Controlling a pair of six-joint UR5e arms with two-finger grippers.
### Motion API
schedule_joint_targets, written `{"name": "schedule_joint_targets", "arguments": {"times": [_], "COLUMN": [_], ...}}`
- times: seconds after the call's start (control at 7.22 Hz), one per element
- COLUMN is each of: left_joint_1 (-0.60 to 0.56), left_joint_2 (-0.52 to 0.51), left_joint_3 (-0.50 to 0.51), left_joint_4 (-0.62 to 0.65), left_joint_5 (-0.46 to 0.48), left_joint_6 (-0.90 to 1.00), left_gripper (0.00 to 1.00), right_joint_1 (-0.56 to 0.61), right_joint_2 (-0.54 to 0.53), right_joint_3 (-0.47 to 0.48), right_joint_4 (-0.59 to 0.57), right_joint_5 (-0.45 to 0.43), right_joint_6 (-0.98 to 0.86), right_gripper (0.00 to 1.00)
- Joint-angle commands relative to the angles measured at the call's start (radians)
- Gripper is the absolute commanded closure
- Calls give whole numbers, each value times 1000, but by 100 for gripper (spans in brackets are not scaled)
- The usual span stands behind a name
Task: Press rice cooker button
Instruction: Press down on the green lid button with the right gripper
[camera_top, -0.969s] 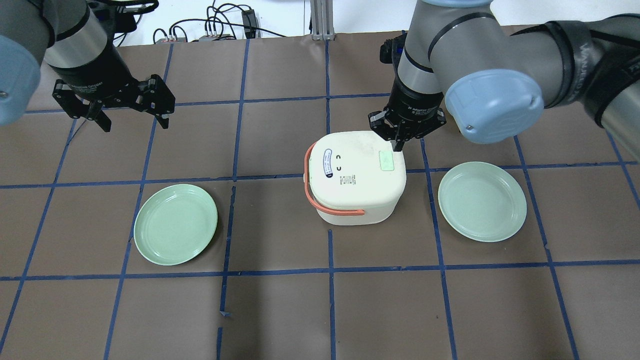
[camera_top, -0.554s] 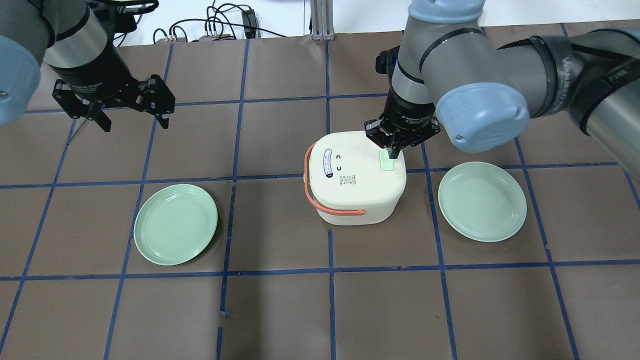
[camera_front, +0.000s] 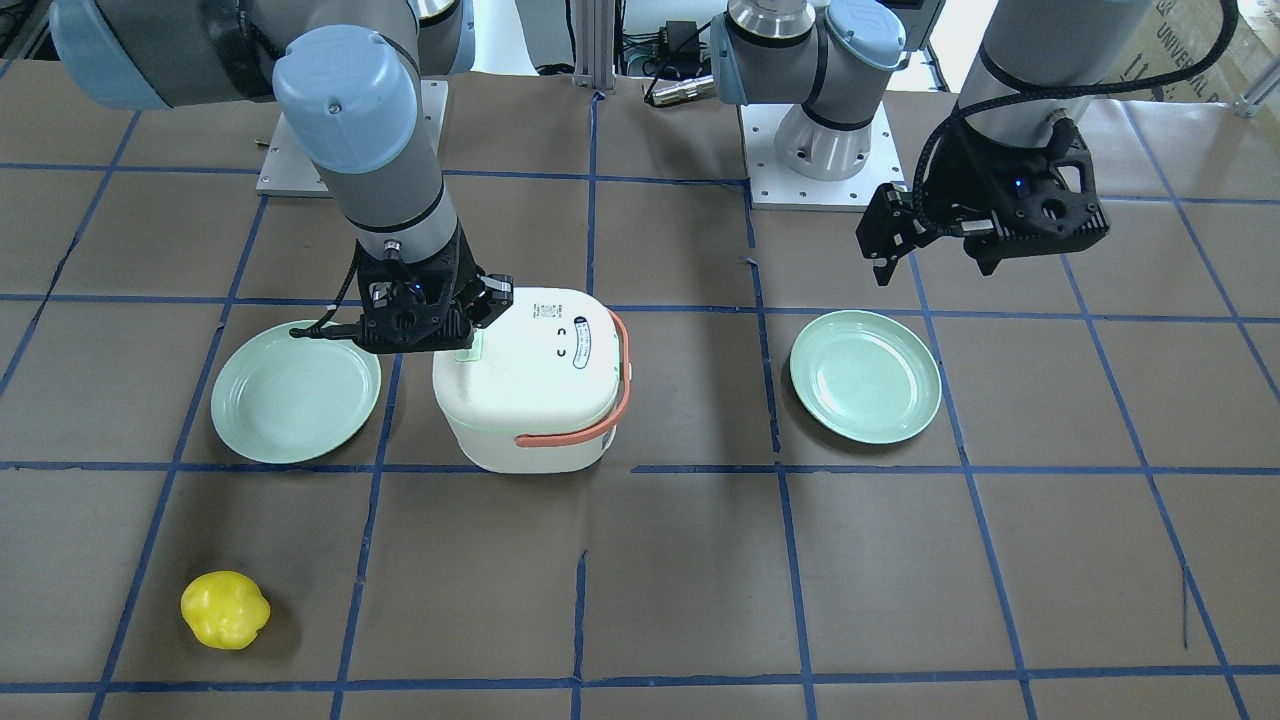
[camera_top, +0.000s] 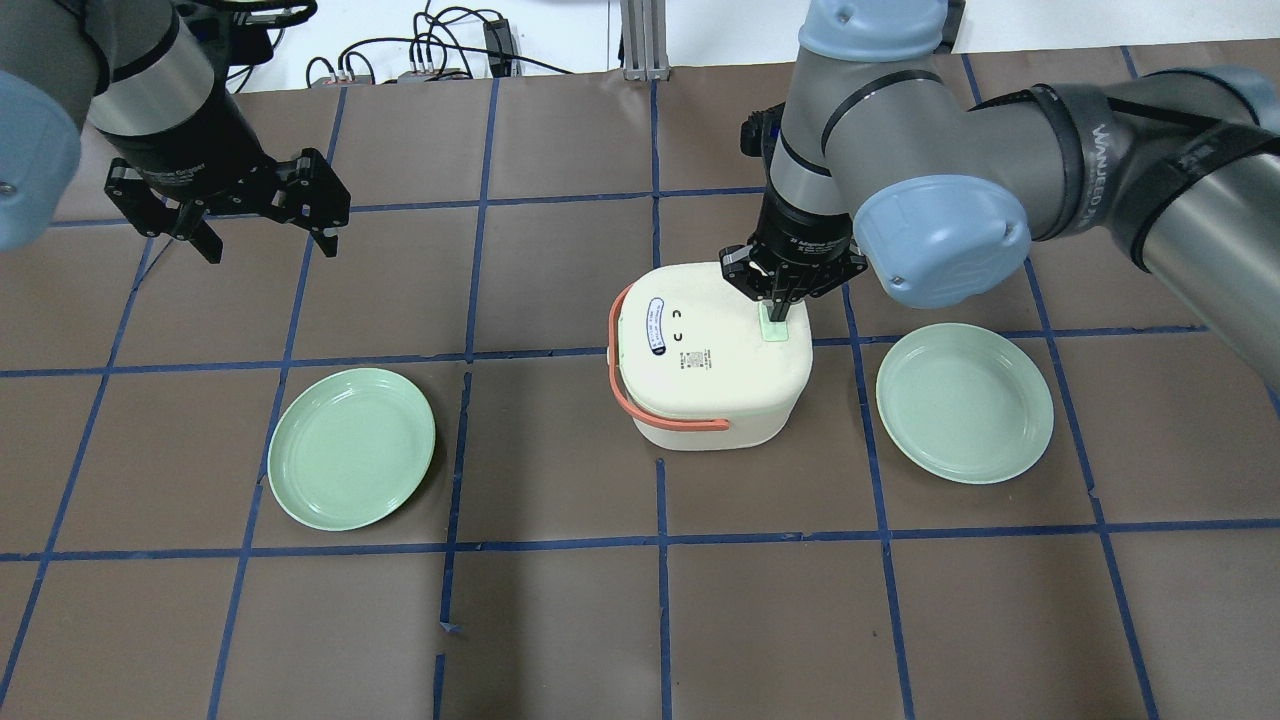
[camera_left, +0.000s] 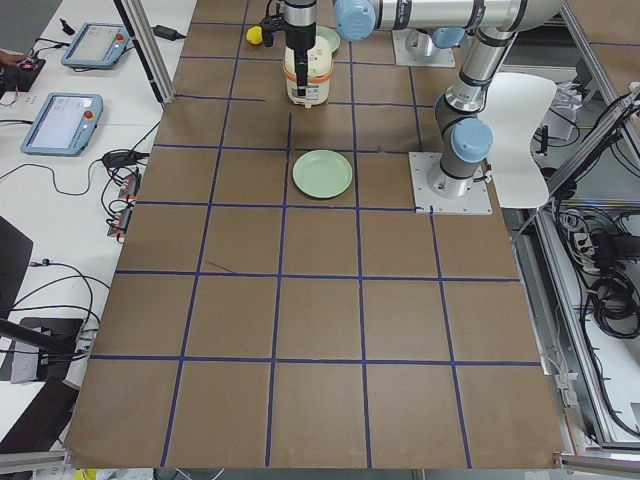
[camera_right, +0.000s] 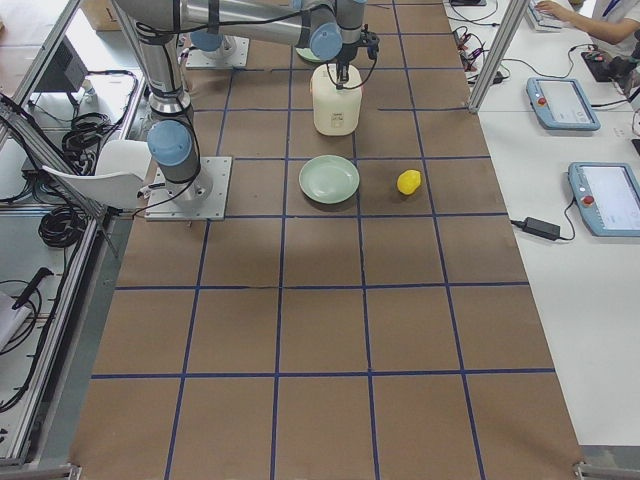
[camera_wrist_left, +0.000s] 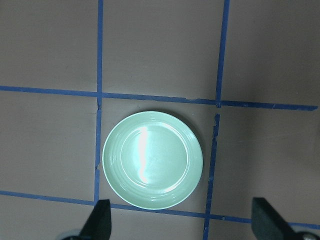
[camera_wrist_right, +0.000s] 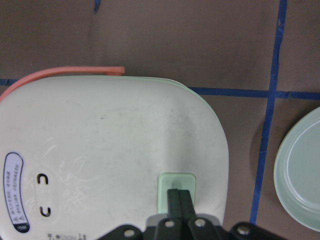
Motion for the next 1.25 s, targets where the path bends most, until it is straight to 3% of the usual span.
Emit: {"name": "schedule_joint_targets", "arguments": {"times": [0.0, 0.55, 0.83, 0.97, 1.11], "left_joint_1": [0, 0, 0, 0, 0], "left_joint_2": [0, 0, 0, 0, 0], "left_joint_3": [0, 0, 0, 0, 0], "left_joint_4": [0, 0, 0, 0, 0], "left_joint_5": [0, 0, 0, 0, 0], "left_joint_6": [0, 0, 0, 0, 0], "left_gripper": [0, 0, 0, 0, 0], "right_joint_1": [-1, -1, -1, -2, -13], "right_joint_2": [11, 17, 1, -2, -11], "right_joint_3": [-1, 3, -43, -84, -143], "right_joint_4": [-2, -2, 9, 59, 114], "right_joint_5": [-1, 7, -24, -26, -21], "right_joint_6": [0, -6, -14, -15, -15], "right_gripper": [96, 96, 94, 92, 81]}}
